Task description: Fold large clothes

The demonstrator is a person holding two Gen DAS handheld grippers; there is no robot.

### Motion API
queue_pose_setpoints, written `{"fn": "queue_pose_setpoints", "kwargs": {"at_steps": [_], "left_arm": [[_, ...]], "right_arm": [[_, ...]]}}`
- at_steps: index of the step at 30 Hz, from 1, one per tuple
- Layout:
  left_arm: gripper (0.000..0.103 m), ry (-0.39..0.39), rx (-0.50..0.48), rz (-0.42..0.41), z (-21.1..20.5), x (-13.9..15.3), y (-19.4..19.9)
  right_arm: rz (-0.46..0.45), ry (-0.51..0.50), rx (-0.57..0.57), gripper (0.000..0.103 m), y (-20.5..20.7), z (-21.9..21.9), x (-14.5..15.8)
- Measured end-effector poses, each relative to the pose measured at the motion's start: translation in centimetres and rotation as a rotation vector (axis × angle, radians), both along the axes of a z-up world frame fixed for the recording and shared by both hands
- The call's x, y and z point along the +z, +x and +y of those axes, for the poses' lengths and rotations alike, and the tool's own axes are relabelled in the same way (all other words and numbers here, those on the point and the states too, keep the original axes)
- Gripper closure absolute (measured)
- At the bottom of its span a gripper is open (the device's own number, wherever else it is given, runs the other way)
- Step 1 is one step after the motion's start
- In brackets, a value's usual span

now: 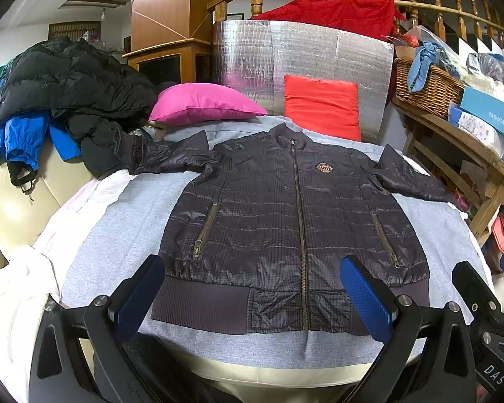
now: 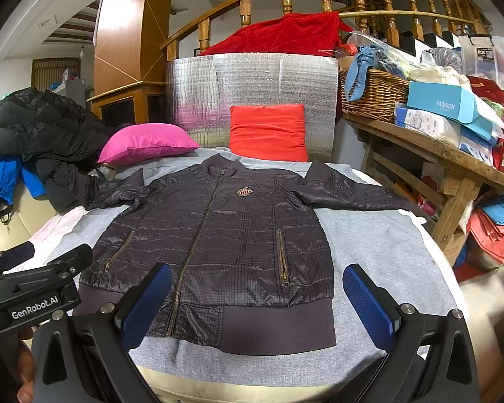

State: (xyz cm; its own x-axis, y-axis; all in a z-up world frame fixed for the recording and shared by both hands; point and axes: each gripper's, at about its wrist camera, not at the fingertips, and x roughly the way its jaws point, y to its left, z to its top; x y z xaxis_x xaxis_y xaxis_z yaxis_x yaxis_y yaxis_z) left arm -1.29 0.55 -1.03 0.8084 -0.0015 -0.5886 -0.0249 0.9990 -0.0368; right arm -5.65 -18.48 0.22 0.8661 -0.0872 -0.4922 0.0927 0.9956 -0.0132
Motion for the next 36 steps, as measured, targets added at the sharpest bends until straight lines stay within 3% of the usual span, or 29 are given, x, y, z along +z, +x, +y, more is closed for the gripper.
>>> {"fn": "queue_pose_setpoints", "kwargs": {"at_steps": [36], "left_arm": [[0.0, 0.009, 0.002, 0.0, 0.19, -0.23, 0.13]], "right_arm": [[0.001, 0.0, -0.011, 0.0, 0.3, -0.34, -0.07]]}}
